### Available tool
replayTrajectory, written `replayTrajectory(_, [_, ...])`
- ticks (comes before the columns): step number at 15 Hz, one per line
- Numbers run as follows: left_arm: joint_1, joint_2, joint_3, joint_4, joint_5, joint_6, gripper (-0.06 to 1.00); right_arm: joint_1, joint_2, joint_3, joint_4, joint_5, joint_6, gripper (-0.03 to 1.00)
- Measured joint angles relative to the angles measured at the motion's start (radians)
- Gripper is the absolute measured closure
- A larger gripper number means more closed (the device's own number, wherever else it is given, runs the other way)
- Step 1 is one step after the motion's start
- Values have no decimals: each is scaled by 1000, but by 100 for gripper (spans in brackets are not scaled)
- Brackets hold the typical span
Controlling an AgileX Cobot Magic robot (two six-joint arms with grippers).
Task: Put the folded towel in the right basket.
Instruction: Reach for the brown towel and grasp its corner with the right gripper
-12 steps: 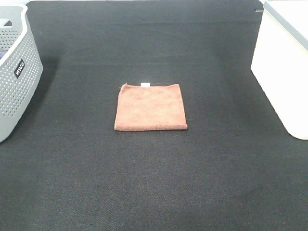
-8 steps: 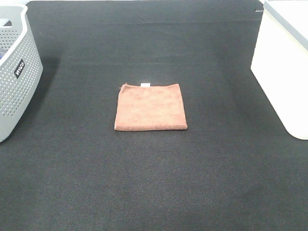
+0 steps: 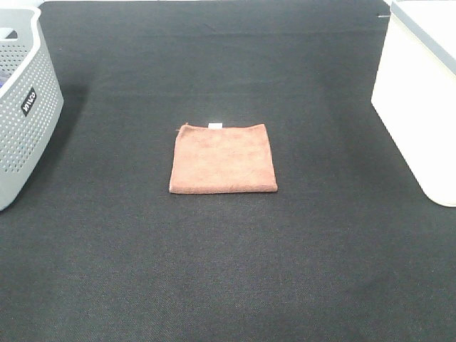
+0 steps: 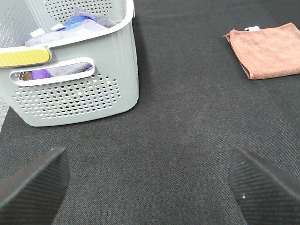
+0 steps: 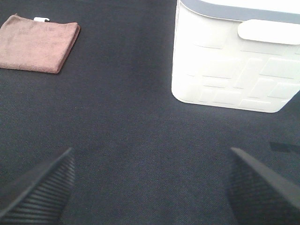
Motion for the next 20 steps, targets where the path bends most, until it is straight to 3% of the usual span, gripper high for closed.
replayTrajectory(20, [0, 0, 0, 0, 0, 0, 7, 0, 0, 0, 0, 0, 0, 16])
